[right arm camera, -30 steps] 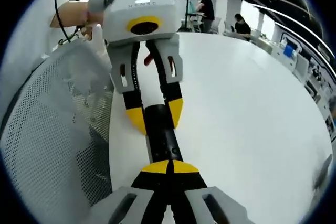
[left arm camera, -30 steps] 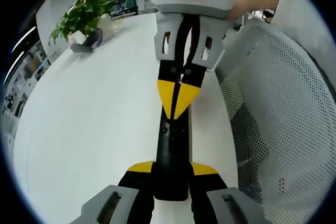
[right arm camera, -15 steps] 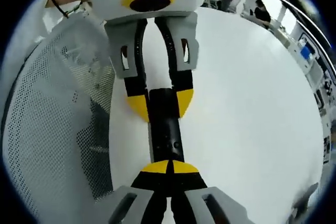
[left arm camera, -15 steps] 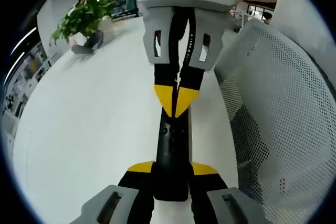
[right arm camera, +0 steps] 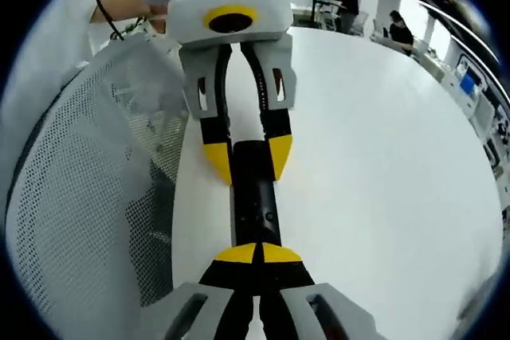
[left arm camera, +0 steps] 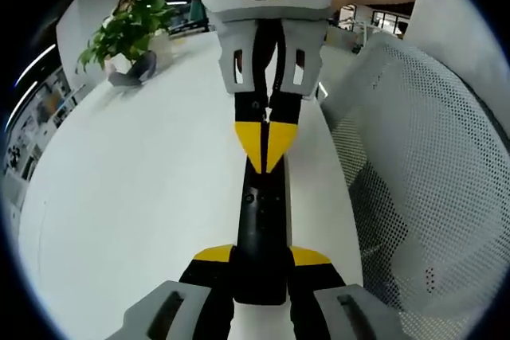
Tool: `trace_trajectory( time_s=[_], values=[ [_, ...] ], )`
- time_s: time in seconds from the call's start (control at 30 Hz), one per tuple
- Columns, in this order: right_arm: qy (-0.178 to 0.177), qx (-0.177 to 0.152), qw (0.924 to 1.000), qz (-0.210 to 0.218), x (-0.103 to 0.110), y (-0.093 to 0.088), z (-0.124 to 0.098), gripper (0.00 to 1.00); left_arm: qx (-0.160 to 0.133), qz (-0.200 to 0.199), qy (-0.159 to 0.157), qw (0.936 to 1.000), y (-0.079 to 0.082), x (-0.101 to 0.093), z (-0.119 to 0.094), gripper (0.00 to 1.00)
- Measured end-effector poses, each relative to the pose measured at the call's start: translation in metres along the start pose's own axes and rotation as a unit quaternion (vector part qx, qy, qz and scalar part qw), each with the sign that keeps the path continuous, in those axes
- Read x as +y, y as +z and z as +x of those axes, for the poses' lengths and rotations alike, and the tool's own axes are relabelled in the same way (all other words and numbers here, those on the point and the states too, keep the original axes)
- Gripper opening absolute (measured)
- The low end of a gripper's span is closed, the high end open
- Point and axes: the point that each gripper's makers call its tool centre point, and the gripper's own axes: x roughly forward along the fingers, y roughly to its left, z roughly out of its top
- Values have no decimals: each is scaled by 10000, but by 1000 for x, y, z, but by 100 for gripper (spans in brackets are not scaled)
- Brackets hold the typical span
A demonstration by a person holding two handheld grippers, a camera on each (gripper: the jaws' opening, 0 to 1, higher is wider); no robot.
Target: Press the specified remote control buttons in sequence, fully releasing each button before pressing the next.
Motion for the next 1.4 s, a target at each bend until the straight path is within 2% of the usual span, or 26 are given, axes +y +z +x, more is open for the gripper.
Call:
trace_trajectory(
  time_s=[0.2,0.3,0.53,0.63,0.83,0.9,1.0,1.3,1.4],
  values=[
    [-48,121,9999,-8,0,-3,-1,0,-132,-30,11,9999,0,0,0,24],
    [-100,345,9989,-313,0,-3,-2,0,-229,-84,31,9997,0,0,0,24],
    [-191,412,9989,-119,-1,-4,-2,0,-292,-127,67,9995,1,0,0,24],
    [-358,452,9983,-58,-1,-4,0,0,-303,-123,64,9994,1,0,0,24],
    [-720,-29,9963,463,-2,-4,-2,0,-373,-171,107,9991,1,-1,0,24],
    [-739,-282,9930,879,-2,-3,-3,0,-399,-206,122,9989,1,0,0,24],
    [-724,-458,9900,1117,-4,-3,-5,0,-428,-203,121,9988,1,0,0,24],
    [-823,-384,9908,1001,-4,3,0,0,-511,-221,136,9984,2,0,-1,24],
    [-817,-312,9948,518,0,7,3,0,-472,-195,137,9986,2,0,-1,24]
  ],
)
